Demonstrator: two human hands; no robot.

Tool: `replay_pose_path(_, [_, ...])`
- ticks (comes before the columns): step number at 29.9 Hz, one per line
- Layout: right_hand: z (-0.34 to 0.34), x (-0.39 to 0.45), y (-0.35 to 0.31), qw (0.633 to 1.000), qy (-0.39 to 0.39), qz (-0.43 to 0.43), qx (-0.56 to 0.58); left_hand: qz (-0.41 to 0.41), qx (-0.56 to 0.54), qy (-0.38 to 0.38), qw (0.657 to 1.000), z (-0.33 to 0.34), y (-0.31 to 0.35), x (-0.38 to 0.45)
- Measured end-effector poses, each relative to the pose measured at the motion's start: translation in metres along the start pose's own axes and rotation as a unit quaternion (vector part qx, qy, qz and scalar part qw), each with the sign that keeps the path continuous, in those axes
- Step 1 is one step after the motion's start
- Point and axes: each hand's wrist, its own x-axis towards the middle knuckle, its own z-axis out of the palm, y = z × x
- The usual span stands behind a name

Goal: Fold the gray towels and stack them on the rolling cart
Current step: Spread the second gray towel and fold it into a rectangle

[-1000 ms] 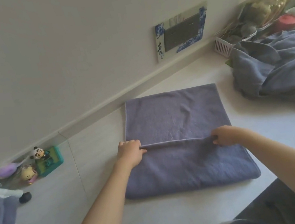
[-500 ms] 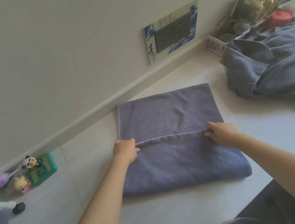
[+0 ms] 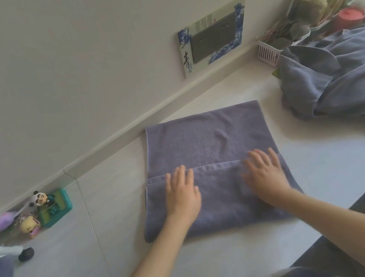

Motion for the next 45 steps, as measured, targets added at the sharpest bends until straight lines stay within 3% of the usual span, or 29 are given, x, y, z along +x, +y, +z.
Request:
replay_pose_path(2, [0.010,-0.019,-0.024,0.997,0.008,-0.050,0.057,0.019,-0.028,-0.028,0.999,0.017,0.021,-0.019])
replay_pose_path(5, [0.025,-0.041,-0.043,0.994,-0.054,-0.066,0.074,-0.005,-0.027,-0.072,0.997,0.036,0.030,-0.038])
replay_pose_path(13, [0.028,-0.053,-0.002,0.994,-0.093,0.020,0.049,-0.098,-0.013,-0.042,0.994,0.048,-0.003,-0.054])
replay_pose_path(19, [0.023,-0.060,0.014,0.991,-0.103,0.068,0.061,-0.121,-0.050,-0.050,0.990,0.045,-0.033,-0.061])
replay_pose_path(21, [0.019,-0.064,0.012,0.991,-0.085,0.062,0.086,-0.075,-0.108,-0.009,0.991,0.041,-0.038,-0.068])
replay_pose_path(24, [0.014,-0.086,0.004,0.988,-0.029,-0.066,0.139,0.054,-0.172,0.079,0.981,0.044,-0.043,-0.093])
replay_pose_path(26, [0.018,-0.099,0.002,0.979,-0.006,-0.125,0.161,0.091,-0.196,0.096,0.972,0.051,-0.046,-0.104])
replay_pose_path(36, [0.017,-0.081,-0.015,0.981,0.060,-0.069,0.172,0.082,-0.214,0.078,0.970,0.044,-0.051,-0.086])
replay_pose_path(41, [0.014,-0.081,-0.014,0.980,0.016,-0.030,0.195,0.069,-0.231,0.009,0.971,0.029,-0.046,-0.091])
replay_pose_path(45, [-0.001,-0.094,-0.008,0.973,-0.119,-0.051,0.193,0.069,-0.235,-0.118,0.962,0.015,-0.042,-0.111])
